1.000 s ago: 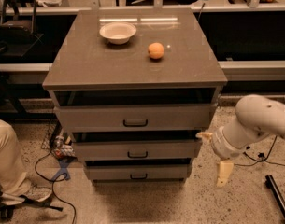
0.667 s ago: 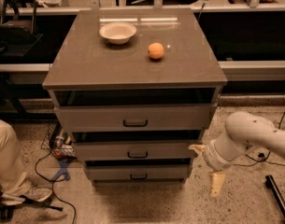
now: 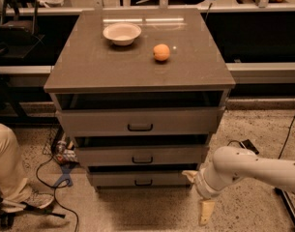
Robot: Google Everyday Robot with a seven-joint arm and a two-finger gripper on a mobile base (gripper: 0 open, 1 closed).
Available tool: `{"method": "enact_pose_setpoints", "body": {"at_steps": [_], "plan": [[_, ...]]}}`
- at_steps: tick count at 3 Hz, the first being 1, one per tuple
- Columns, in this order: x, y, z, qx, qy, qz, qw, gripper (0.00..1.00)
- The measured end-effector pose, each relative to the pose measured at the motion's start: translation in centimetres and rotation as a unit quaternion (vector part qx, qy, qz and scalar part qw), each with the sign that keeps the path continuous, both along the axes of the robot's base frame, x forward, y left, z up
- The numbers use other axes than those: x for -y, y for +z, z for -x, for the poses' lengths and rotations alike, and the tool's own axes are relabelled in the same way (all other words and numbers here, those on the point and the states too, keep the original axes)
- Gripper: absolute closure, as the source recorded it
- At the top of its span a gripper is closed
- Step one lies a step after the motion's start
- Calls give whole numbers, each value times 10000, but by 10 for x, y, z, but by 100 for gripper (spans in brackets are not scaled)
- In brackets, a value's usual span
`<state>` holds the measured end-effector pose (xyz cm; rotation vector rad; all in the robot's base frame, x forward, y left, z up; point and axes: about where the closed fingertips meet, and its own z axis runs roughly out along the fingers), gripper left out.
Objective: Open bottom drawer
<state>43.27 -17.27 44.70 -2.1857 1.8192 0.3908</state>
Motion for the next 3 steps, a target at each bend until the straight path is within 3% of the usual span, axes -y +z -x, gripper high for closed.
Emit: {"method": "enact_pose_setpoints", "body": {"at_steps": [1,3], "plan": [[-5,-8,-3,88,-143,-34,9999,0],[-5,-19,-2,-21,-213,-34,9998,0]]}}
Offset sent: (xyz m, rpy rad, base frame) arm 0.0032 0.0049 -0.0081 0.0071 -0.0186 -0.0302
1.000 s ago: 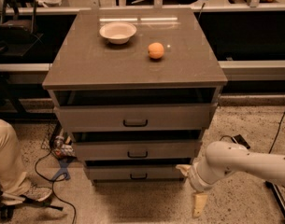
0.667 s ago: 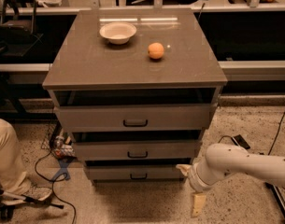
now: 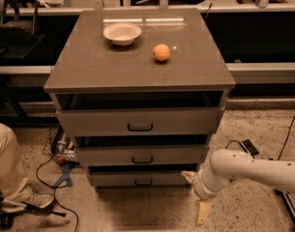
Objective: Open bottom drawer
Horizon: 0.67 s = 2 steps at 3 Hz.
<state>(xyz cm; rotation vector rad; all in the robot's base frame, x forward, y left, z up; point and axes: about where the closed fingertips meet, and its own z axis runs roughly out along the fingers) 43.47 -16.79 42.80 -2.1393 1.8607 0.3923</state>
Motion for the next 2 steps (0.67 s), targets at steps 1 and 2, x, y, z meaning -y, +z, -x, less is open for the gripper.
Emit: {"method": "enact_pose_setpoints", "body": {"at_steps": [1,2], "plan": [[-7,-76,-9,75,-149,41,9999,0],[-22,-145,-28,402,-355,18,9986,0]]}}
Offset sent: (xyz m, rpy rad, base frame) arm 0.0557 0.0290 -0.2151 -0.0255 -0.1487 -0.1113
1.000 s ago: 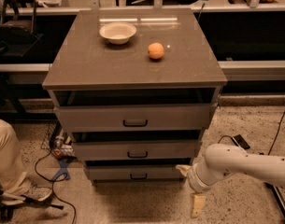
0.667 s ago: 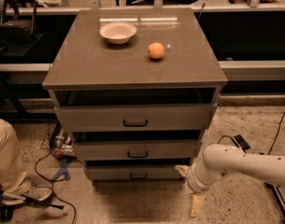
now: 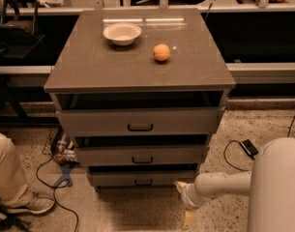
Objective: Open bottom drawer
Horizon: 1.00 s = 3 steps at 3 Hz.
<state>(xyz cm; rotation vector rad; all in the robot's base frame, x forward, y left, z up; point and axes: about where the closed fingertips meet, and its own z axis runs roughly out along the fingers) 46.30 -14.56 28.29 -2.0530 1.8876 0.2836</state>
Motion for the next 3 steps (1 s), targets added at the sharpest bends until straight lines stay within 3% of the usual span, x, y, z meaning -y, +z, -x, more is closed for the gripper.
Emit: {"method": "enact_pose_setpoints", "body": {"at_steps": [1,2,3], "plan": [[0,0,0,0,0,0,10000,0],[-5,-7,-7,185,151,-27,9997,0],[-11,-25,-30,567,404,-56,9976,0]]}}
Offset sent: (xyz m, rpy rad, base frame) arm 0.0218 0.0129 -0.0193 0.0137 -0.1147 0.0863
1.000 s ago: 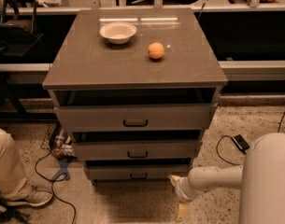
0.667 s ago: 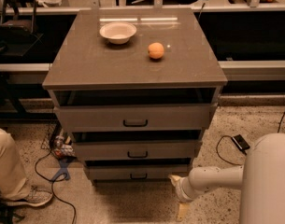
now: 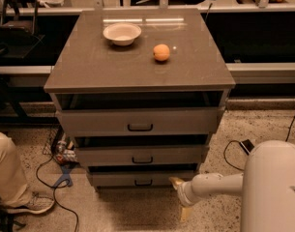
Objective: Open bottom drawer
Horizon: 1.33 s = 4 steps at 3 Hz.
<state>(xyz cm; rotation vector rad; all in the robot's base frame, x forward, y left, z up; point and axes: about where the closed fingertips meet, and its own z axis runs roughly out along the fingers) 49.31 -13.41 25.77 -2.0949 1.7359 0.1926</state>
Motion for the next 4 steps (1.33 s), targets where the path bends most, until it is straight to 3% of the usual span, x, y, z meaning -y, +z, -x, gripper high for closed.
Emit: {"method": "enact_pose_setpoints", "body": {"at_steps": [1,2,4], "plan": [[-9,-19,-31,304,204,-112,9993,0],[-15,-35,-67,444,269,-68,9986,0],[-14,-71,-127,429,106,160,9989,3]]}}
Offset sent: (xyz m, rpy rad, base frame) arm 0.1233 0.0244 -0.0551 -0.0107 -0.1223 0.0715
